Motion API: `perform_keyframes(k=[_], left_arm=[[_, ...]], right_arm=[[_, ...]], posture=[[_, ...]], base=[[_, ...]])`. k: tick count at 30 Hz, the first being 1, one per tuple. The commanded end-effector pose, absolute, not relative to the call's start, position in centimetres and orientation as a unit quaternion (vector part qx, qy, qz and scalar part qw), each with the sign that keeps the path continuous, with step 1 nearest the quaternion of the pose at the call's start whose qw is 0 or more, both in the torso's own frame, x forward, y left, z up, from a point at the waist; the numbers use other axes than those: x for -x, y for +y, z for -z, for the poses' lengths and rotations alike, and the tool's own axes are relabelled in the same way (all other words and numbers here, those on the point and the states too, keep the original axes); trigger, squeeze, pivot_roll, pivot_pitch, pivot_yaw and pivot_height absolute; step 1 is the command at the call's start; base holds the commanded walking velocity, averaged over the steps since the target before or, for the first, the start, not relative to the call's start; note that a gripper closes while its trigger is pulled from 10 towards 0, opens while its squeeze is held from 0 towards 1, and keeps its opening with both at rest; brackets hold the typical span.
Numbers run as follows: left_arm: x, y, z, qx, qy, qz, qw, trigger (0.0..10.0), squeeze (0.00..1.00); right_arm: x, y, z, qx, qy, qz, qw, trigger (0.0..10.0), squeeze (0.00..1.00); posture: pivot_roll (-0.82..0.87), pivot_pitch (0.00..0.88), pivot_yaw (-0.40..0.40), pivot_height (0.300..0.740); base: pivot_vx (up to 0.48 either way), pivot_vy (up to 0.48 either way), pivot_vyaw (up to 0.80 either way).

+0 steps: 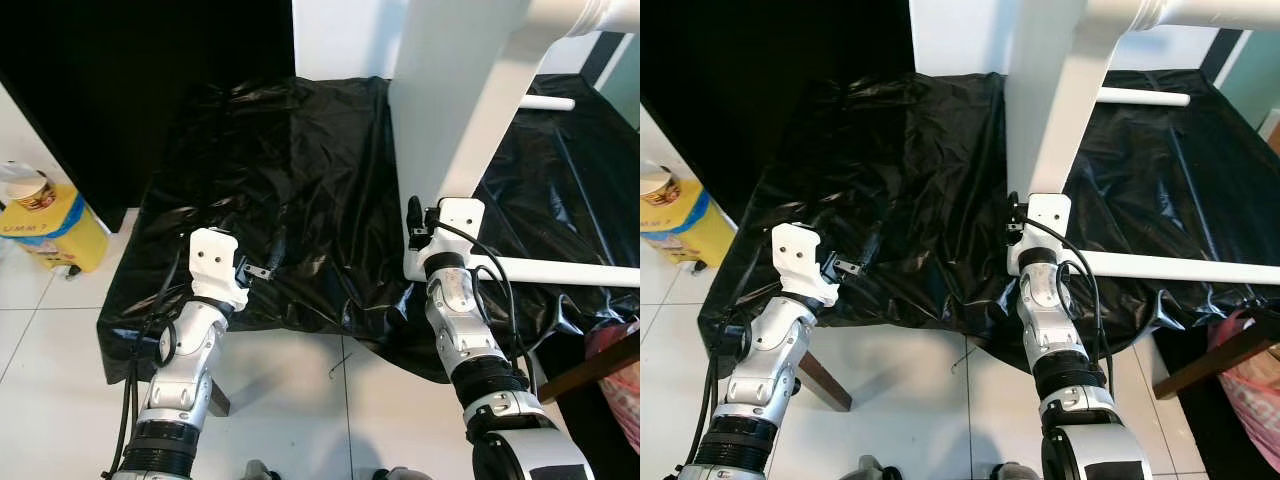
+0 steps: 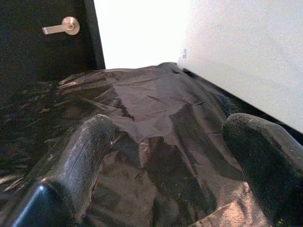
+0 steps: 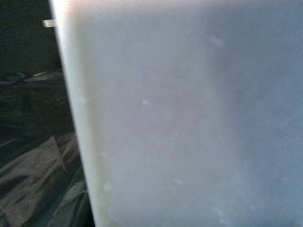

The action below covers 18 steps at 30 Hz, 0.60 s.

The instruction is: Building children table

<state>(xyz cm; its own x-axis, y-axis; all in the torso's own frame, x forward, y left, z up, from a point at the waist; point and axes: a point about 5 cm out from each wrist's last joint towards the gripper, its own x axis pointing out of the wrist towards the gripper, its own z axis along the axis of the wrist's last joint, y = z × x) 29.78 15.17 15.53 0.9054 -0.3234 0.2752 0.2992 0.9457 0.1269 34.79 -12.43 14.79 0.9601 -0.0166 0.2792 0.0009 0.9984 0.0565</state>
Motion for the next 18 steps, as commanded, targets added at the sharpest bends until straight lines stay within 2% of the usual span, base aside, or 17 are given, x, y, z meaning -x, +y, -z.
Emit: perform_keyframes(k=[1, 16, 18], left_arm=[[-29.8, 15.7, -15.6, -0.045, -0.146, 0.159, 0.975, 10.0, 0.00], [-29.9, 17.2, -15.8, -0.053, -0.148, 0.139, 0.978, 10.0, 0.00], [-29.7, 17.3, -15.8, -0.053, -0.149, 0.135, 0.978, 10.0, 0.00]], right_arm=[[-34.3, -9.6, -15.6, -0.035, -0.168, -0.076, 0.982, 0.0, 0.00], [-32.6, -6.1, -16.1, -0.063, -0.190, -0.169, 0.965, 0.0, 0.00], [-32.1, -4.1, -16.5, -0.075, -0.195, -0.230, 0.950, 0.0, 0.00]], posture=[[0.02, 0.084, 0.004, 0.740], [0.03, 0.076, -0.012, 0.740], [0.04, 0.070, -0.018, 0.740]], base=[[0.000, 0.000, 0.00], [0.000, 0.000, 0.00], [0.000, 0.000, 0.00]])
